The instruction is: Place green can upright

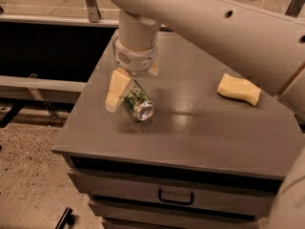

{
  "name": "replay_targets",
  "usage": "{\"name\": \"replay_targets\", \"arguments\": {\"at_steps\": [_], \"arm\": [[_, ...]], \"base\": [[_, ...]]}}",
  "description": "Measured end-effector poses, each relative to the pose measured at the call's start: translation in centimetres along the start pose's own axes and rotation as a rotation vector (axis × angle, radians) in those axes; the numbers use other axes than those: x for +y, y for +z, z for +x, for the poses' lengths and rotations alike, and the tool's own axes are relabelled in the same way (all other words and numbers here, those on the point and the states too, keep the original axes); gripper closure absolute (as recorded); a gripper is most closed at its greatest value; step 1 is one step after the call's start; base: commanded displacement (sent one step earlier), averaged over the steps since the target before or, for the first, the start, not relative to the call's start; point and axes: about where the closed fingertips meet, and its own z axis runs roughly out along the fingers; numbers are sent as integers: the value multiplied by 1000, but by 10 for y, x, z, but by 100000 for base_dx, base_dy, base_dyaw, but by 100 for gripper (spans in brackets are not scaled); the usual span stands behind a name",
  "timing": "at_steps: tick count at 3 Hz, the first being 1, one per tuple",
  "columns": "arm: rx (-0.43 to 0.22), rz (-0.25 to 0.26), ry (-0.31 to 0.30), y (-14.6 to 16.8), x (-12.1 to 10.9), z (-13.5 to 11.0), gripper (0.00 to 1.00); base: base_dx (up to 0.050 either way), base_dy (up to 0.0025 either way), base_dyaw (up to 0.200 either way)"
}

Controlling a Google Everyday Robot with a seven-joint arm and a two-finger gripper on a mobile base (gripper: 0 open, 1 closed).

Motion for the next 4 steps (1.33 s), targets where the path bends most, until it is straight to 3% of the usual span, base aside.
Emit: {"name": "replay_targets", "arguments": {"at_steps": [1,2,3,4], "arm": [[72,16,68,20,3,-4,1],[132,41,126,33,4,-8,19],[176,45,160,42,4,-14,43],[178,44,161,38,4,-16,65]], "base": [[0,0,0],[0,0,0],[0,0,0],[0,0,0]]}}
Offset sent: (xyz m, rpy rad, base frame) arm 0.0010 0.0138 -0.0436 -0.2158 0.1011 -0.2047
